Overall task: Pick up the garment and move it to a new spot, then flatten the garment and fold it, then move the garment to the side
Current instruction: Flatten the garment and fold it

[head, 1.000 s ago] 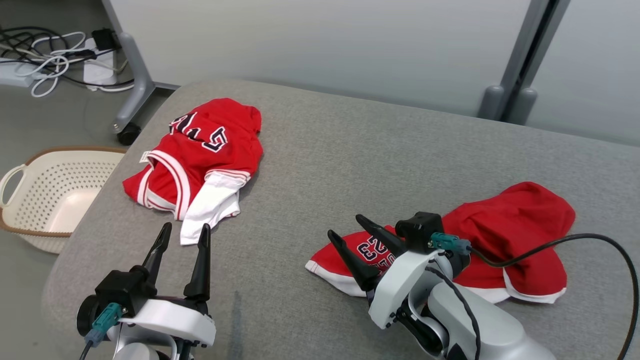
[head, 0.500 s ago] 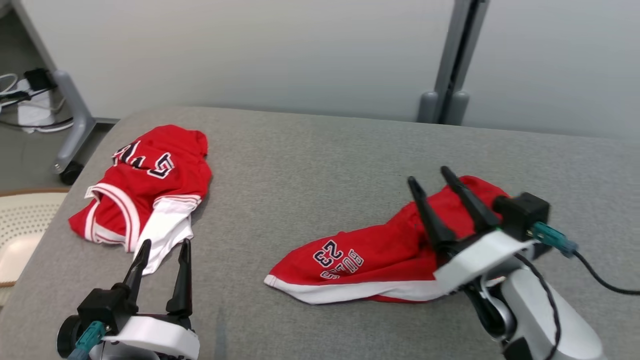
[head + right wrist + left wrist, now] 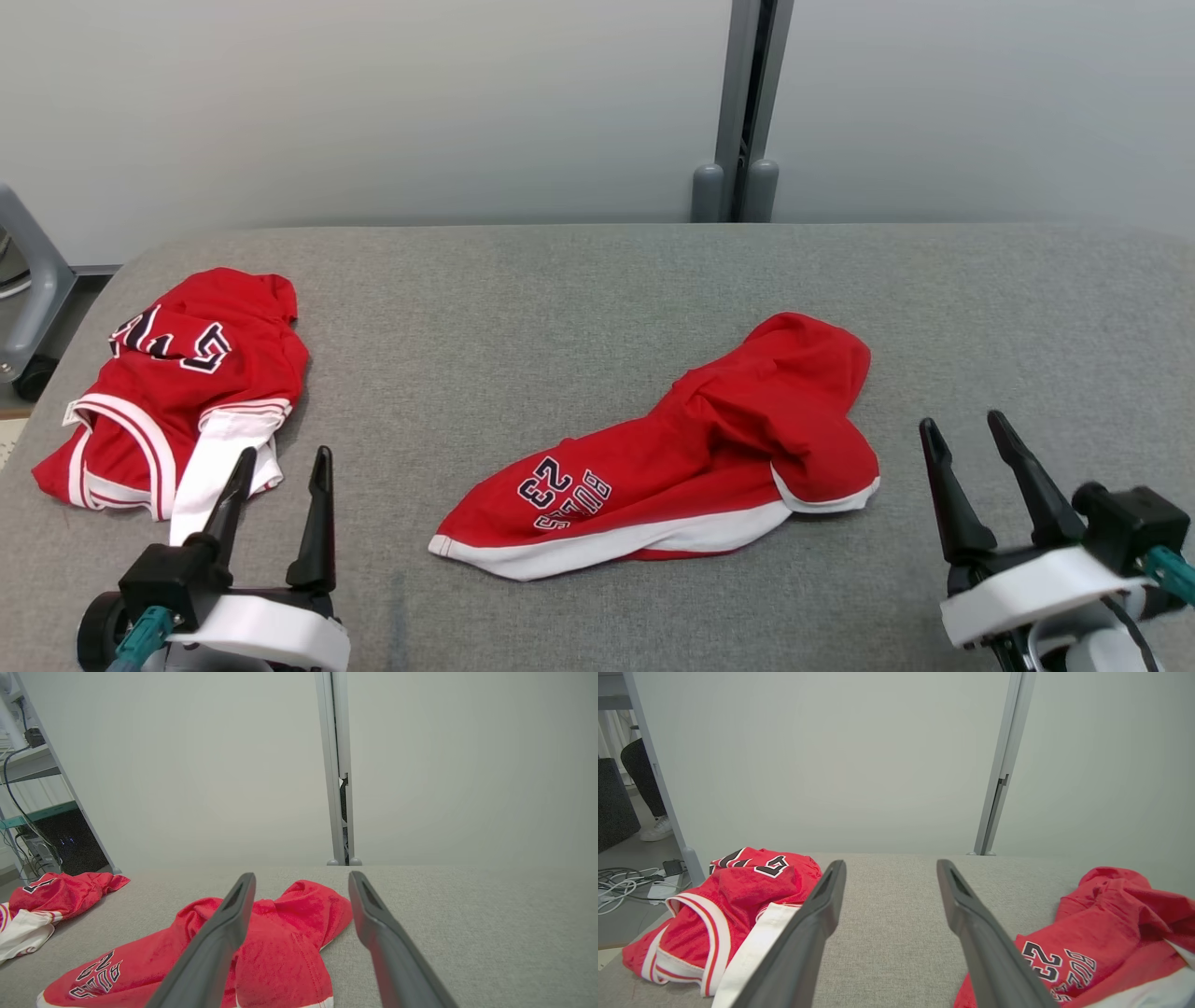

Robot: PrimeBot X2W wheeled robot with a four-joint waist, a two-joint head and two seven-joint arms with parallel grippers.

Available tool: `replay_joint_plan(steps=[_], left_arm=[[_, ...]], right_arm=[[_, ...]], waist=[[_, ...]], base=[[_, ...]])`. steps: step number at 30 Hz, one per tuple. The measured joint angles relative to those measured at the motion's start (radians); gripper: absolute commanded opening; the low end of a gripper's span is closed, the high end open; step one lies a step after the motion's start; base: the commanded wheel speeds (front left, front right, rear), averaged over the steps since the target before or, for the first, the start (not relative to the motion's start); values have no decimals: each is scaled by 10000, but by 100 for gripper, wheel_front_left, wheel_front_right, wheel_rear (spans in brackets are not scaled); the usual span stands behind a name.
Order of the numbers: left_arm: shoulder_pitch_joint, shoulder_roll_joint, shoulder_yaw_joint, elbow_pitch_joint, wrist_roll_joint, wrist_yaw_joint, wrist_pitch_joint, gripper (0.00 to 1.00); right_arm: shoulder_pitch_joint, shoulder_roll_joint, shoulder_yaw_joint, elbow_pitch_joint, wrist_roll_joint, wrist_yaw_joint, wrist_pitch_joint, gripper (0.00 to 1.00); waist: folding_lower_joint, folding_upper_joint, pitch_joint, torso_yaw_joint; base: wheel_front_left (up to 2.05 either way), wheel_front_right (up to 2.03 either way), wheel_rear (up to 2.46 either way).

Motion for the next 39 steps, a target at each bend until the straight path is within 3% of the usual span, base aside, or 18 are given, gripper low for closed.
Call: replay_joint_plan(steps=[13,23,31,39], left_arm=[[297,221,508,-23,336,-8,0,100],[291,161,412,-4,384,-10,0,100],[-150,23,19,-50,364,-36,0,100],[-487,-23,-278,21,278,-38,0,100]], right_arm=[[1113,476,-959,-31,-171,0,0,100],[361,125,-706,800,-374,0,-2,100],[-1321,-297,-6,2763,-163,0,0,100],[-2057,-305,385,4552,213,0,-2,100]], waist=[[0,0,158,-231],[0,0,280,49],[0,0,697,538],[0,0,1088,1122]], base=[[0,0,0],[0,0,0],[0,0,0],[0,0,0]])
